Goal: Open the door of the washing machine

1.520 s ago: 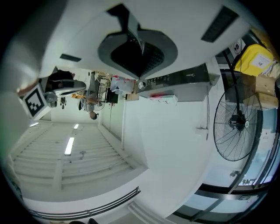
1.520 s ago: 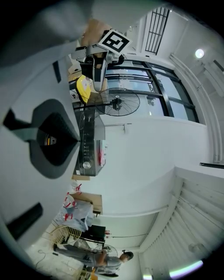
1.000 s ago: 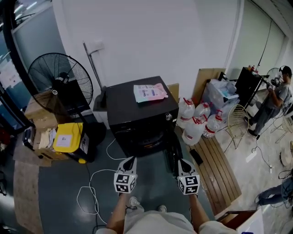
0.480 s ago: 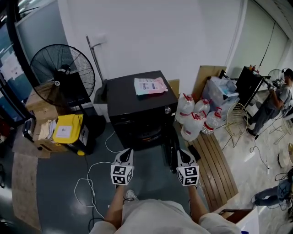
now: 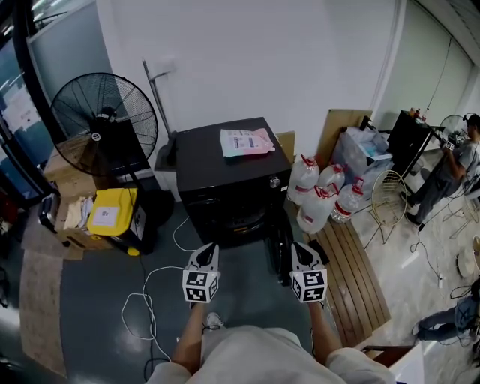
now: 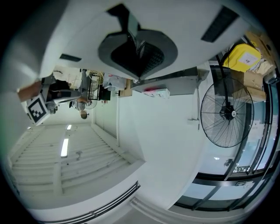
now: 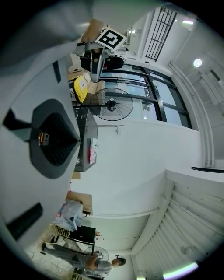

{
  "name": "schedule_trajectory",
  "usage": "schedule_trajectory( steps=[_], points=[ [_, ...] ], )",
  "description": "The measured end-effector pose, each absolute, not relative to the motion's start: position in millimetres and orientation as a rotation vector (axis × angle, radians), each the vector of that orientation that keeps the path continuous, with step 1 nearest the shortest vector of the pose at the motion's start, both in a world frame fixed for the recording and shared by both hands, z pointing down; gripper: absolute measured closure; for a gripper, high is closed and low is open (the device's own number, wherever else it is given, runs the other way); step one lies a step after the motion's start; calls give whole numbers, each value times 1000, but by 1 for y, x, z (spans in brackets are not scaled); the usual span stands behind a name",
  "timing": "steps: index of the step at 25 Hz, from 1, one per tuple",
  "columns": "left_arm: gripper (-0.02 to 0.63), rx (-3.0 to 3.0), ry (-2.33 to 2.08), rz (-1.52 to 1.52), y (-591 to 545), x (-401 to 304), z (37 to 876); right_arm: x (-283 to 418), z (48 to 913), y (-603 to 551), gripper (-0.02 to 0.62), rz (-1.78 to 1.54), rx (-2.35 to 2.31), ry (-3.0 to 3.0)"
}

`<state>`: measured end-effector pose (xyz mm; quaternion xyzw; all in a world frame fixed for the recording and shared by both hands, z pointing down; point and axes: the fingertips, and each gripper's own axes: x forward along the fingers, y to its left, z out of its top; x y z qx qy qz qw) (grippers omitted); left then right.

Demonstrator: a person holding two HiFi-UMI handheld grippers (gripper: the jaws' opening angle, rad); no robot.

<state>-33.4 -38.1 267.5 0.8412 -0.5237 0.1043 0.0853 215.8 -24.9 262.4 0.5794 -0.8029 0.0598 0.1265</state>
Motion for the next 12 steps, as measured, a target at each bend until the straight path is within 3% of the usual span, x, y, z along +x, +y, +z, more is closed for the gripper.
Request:
schedule_trajectory(
  steps=[12],
  points=[
    [598,2509,-1551,300,-44,-31,269,216,264,-30,597,167,1688,-2333]
  ],
)
